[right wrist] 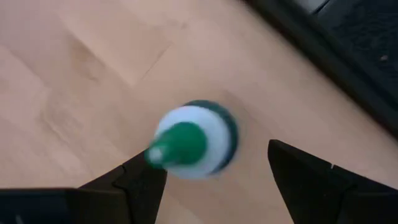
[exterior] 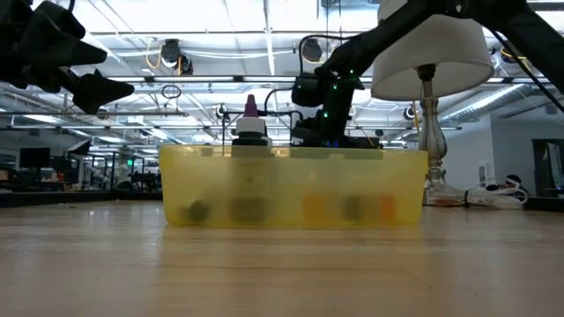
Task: Pick & Place food coloring
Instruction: Put the big green food coloring bottle into the yellow container
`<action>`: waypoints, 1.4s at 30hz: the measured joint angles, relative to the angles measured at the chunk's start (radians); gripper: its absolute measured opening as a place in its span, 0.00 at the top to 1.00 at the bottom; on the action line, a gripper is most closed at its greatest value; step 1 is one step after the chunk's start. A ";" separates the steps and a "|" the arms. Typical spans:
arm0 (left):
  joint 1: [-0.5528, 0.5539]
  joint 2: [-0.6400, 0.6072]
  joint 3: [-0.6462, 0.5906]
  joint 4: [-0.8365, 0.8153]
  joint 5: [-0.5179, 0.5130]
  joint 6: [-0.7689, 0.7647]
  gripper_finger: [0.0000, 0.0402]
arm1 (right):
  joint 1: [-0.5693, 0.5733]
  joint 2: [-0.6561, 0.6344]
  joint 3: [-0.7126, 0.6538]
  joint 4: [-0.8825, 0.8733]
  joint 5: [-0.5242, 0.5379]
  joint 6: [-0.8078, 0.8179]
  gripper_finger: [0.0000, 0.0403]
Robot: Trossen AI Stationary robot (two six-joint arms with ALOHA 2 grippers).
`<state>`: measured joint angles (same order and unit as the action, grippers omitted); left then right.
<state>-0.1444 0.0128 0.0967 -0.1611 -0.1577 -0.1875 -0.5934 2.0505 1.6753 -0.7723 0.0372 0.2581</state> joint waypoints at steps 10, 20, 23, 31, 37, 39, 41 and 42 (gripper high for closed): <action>0.000 0.000 0.000 0.000 0.000 0.000 0.08 | 0.014 -0.006 0.003 0.054 0.013 -0.007 0.35; 0.000 0.000 0.000 0.000 0.000 0.000 0.06 | 0.013 -0.006 0.003 0.050 0.013 -0.001 0.35; 0.000 0.000 0.000 0.000 0.000 0.000 0.07 | 0.013 -0.006 0.001 0.052 0.013 -0.001 0.35; 0.000 0.000 0.000 0.000 0.000 0.000 0.07 | 0.010 -0.006 -0.067 0.078 0.016 -0.008 0.35; 0.000 0.000 0.000 0.000 0.000 0.000 0.06 | 0.010 -0.006 -0.091 0.148 0.015 -0.008 0.35; 0.000 0.000 0.000 0.000 0.000 0.000 0.07 | 0.010 -0.006 -0.091 0.168 0.015 -0.008 0.35; 0.000 0.000 0.000 0.000 0.000 0.000 0.07 | 0.010 -0.006 -0.091 0.181 0.014 -0.006 0.35; 0.000 0.000 0.000 0.000 0.000 0.000 0.08 | 0.010 -0.006 -0.091 0.184 0.014 -0.005 0.35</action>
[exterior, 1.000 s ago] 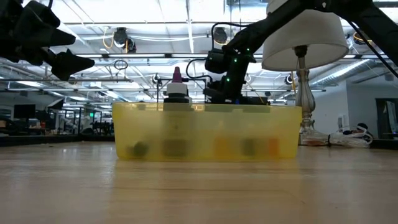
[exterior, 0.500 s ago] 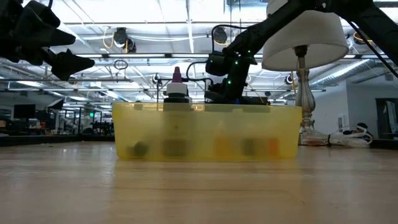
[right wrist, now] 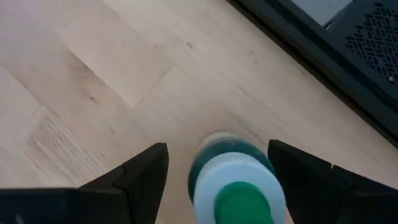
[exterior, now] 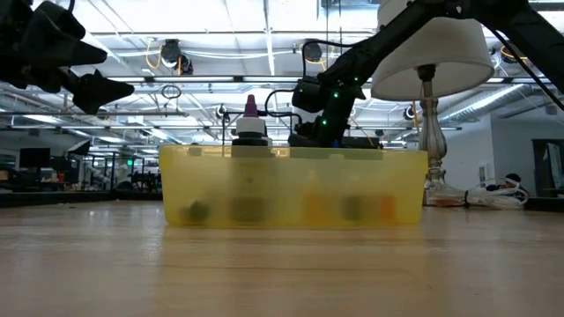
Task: Pick & Place food coloring
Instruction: Put the big green food coloring bottle into the yellow container
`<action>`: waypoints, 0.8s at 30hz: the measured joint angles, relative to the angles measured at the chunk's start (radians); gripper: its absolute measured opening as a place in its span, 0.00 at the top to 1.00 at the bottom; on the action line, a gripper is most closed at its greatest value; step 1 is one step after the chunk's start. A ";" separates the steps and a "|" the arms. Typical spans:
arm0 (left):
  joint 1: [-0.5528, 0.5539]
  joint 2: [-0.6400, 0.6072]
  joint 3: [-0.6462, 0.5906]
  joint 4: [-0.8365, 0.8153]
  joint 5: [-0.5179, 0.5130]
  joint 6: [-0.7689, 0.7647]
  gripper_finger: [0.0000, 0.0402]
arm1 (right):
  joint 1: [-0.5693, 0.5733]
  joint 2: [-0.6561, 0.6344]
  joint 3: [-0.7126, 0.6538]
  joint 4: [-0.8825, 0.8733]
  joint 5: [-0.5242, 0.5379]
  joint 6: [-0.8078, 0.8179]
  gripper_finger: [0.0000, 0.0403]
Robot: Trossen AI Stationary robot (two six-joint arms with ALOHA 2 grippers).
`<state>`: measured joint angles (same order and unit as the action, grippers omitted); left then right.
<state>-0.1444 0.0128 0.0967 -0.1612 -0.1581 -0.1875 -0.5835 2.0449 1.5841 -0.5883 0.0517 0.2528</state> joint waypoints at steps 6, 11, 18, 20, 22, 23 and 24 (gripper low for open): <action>0.000 0.000 0.000 0.000 0.000 0.000 0.07 | 0.000 0.000 0.000 -0.009 0.000 0.000 0.35; 0.000 0.000 0.000 0.000 0.000 0.000 0.06 | 0.000 0.000 0.000 -0.010 0.000 0.017 0.40; 0.000 0.000 0.000 0.000 0.000 0.000 0.08 | 0.007 0.000 0.000 -0.013 -0.001 -0.028 0.69; 0.000 0.000 0.000 0.000 0.000 0.000 0.07 | 0.016 -0.002 0.000 -0.013 -0.001 -0.051 0.69; 0.000 0.000 0.000 0.000 0.000 0.000 0.07 | 0.034 -0.011 0.000 -0.018 -0.002 -0.080 0.69; 0.000 0.000 0.000 0.000 0.000 0.000 0.06 | 0.046 -0.024 0.000 -0.015 -0.001 -0.095 0.69; 0.000 0.000 0.000 0.000 0.000 0.000 0.06 | 0.060 -0.038 0.000 -0.013 -0.002 -0.109 0.69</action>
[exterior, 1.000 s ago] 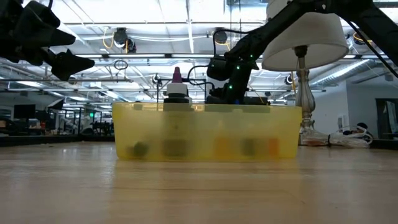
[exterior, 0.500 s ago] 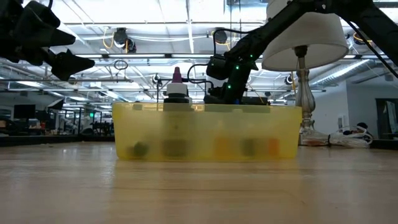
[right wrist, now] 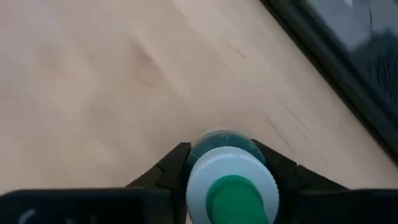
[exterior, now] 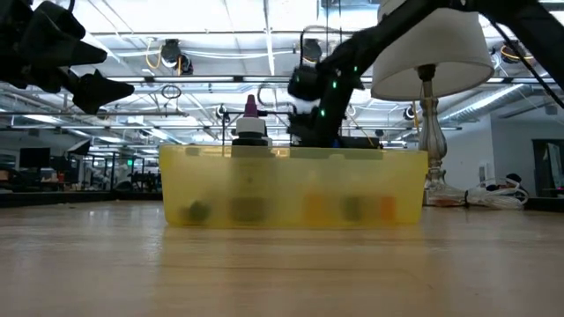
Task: Pick & Place food coloring
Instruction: Put the big green food coloring bottle into the yellow container
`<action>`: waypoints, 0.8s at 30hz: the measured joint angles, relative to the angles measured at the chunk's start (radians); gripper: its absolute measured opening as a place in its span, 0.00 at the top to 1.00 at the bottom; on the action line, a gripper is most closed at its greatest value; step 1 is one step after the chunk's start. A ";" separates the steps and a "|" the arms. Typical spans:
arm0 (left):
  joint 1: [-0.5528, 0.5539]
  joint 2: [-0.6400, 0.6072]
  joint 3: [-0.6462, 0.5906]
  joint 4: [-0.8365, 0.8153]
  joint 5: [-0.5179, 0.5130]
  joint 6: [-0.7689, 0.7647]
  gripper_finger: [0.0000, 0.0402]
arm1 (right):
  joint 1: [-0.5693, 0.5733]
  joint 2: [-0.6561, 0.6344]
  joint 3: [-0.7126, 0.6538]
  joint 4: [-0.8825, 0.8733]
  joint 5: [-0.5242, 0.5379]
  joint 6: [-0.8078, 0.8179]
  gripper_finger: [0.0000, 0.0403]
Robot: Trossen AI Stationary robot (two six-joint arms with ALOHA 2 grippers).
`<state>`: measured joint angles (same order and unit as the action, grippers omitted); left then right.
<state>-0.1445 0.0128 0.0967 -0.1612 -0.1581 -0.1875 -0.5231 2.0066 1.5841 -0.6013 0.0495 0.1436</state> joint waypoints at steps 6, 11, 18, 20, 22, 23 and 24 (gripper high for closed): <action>0.000 0.000 0.000 0.000 0.000 0.000 0.07 | 0.119 -0.146 0.000 0.000 0.002 -0.013 0.69; 0.000 0.000 0.000 0.001 0.000 0.000 0.08 | 0.288 -0.294 0.001 -0.034 0.003 0.006 0.69; 0.000 0.000 0.000 0.000 0.000 0.000 0.06 | 0.500 -0.387 -0.006 -0.276 0.171 0.107 0.69; 0.000 0.000 0.000 0.000 0.000 0.000 0.06 | 0.521 -0.390 -0.034 -0.321 0.185 0.159 0.69; 0.000 0.000 0.000 0.000 0.000 0.000 0.07 | 0.532 -0.392 -0.078 -0.325 0.184 0.194 0.69; 0.000 0.000 0.000 0.000 0.000 0.000 0.07 | 0.537 -0.393 -0.102 -0.308 0.183 0.205 0.69; 0.000 0.000 0.000 0.000 0.000 0.000 0.08 | 0.540 -0.393 -0.125 -0.287 0.182 0.212 0.69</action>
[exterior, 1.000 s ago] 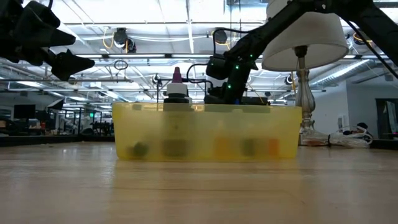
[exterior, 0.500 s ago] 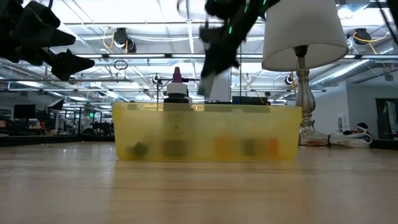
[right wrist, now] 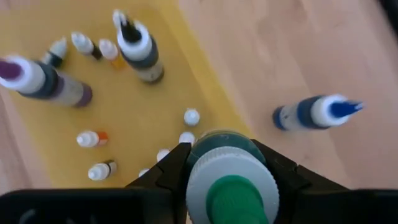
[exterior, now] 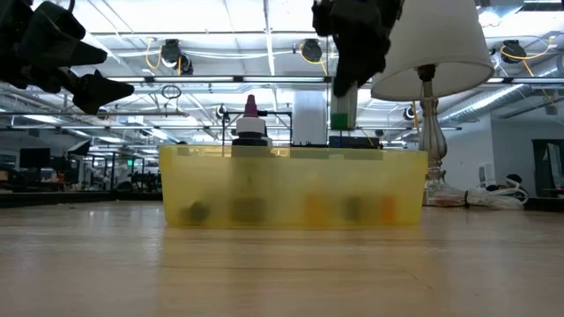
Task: Pick & Place food coloring
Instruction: Put the big green food coloring bottle into the yellow container
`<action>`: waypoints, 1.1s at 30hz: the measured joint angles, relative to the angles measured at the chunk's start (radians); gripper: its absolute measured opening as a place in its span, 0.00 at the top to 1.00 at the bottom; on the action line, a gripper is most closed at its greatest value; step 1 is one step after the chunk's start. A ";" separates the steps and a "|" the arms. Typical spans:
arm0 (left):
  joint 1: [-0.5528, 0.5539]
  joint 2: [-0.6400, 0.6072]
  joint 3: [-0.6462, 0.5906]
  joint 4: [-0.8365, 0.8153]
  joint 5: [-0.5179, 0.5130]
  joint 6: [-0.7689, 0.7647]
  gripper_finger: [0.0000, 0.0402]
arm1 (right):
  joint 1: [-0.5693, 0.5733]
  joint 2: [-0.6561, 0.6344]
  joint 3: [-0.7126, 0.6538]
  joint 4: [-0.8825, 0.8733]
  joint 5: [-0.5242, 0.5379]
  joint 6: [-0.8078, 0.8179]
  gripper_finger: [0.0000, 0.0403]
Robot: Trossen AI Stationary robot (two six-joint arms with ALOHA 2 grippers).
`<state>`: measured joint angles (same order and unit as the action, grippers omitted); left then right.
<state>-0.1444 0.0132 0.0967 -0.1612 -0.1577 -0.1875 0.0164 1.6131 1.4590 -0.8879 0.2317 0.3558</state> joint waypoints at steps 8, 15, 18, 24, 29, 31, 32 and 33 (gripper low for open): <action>0.000 0.000 0.000 0.000 0.000 0.000 0.06 | -0.016 0.001 -0.167 0.155 -0.053 0.002 0.69; 0.000 0.000 0.000 0.000 0.000 0.000 0.06 | -0.038 0.002 -0.241 0.233 -0.052 -0.010 0.69; 0.000 0.000 0.000 0.000 0.000 0.000 0.06 | -0.041 0.020 -0.246 0.246 -0.054 -0.026 0.69; 0.000 0.000 0.000 0.000 0.000 0.000 0.06 | -0.042 0.077 -0.246 0.277 -0.104 -0.039 0.69; 0.000 0.000 0.000 0.000 0.000 0.000 0.06 | -0.044 0.114 -0.246 0.275 -0.104 -0.051 0.69; 0.000 0.000 0.000 0.000 0.000 0.000 0.06 | -0.044 0.126 -0.246 0.279 -0.104 -0.054 0.69; 0.000 0.000 0.000 0.000 0.000 0.000 0.06 | -0.044 0.132 -0.246 0.279 -0.104 -0.054 0.69; 0.000 0.000 0.000 0.000 0.000 0.000 0.06 | -0.044 0.136 -0.246 0.279 -0.104 -0.054 0.69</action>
<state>-0.1448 0.0128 0.0967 -0.1608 -0.1581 -0.1875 -0.0280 1.7493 1.2125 -0.6092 0.1272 0.3017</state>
